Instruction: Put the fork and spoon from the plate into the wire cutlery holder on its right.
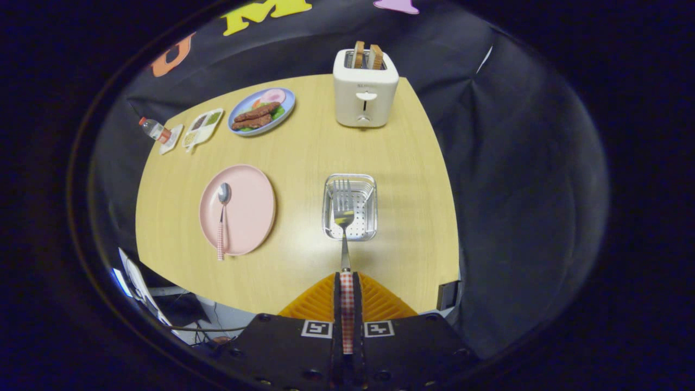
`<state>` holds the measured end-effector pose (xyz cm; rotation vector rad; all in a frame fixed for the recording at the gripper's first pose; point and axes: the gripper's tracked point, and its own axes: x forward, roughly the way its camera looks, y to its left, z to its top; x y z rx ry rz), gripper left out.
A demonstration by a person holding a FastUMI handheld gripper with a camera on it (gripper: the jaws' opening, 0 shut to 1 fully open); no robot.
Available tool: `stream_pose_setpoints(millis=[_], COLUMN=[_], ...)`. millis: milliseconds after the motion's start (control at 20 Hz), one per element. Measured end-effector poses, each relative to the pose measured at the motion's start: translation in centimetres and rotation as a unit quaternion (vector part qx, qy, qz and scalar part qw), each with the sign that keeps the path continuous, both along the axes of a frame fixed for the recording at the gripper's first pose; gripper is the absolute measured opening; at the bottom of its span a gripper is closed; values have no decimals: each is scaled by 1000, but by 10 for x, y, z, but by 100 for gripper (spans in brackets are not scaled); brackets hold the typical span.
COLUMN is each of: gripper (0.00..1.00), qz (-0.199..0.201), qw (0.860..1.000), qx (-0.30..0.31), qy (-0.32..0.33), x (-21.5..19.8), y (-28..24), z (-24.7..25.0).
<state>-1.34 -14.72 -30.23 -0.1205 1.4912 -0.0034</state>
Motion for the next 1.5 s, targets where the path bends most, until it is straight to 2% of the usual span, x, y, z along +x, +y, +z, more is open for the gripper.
stream_pose_setpoints(millis=[200,350,700,850,1100,1500], gripper=[6,7,8,8,9,10], qz=[28,22,39,50,31,21], qw=[998,995,982,978,970,985], qx=[-8,2,21,13,15,2], qy=[51,92,185,203,240,171], x=[8,15,23,33,35,58], y=[-9,-8,-4,-7,-5,-1], z=[-10,-19,-31,-35,-47,-42])
